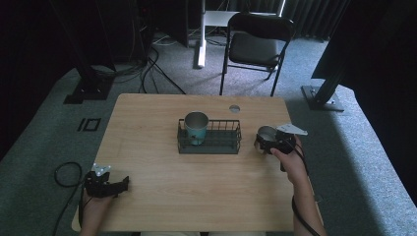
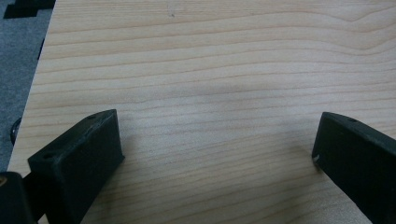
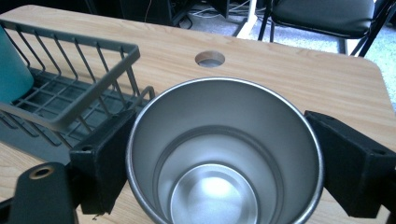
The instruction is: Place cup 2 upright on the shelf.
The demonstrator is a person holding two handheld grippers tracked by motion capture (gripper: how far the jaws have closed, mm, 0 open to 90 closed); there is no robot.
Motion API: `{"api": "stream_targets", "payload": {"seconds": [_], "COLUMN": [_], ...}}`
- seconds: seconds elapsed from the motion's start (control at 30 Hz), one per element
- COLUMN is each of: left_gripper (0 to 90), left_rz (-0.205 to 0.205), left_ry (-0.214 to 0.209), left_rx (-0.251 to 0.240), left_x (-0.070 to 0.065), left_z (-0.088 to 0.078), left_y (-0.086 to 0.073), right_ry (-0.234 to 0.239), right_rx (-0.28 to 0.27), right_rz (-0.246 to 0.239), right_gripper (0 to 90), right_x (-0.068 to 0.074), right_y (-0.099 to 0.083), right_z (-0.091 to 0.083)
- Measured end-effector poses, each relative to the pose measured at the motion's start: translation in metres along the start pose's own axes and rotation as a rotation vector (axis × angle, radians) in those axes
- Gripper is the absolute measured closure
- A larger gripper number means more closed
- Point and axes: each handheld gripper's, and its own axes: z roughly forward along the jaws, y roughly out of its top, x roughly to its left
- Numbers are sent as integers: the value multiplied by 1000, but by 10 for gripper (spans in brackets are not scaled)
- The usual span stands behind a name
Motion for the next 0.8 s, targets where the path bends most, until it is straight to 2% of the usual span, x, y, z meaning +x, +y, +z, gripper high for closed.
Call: {"api": "stream_targets", "payload": {"seconds": [0.4,0.8], "left_gripper": [21,21], "left_rz": [0,0], "left_ry": [0,0], "left_rx": [0,0], "left_x": [0,0], "left_z": [0,0], "left_y": [0,0], "right_ry": [6,28], "right_rx": [-41,-73], "right_rz": [-8,-33], "right_gripper": [131,132], "right_x": [4,15], "right_y": [24,55], "right_z": [-15,-22]}}
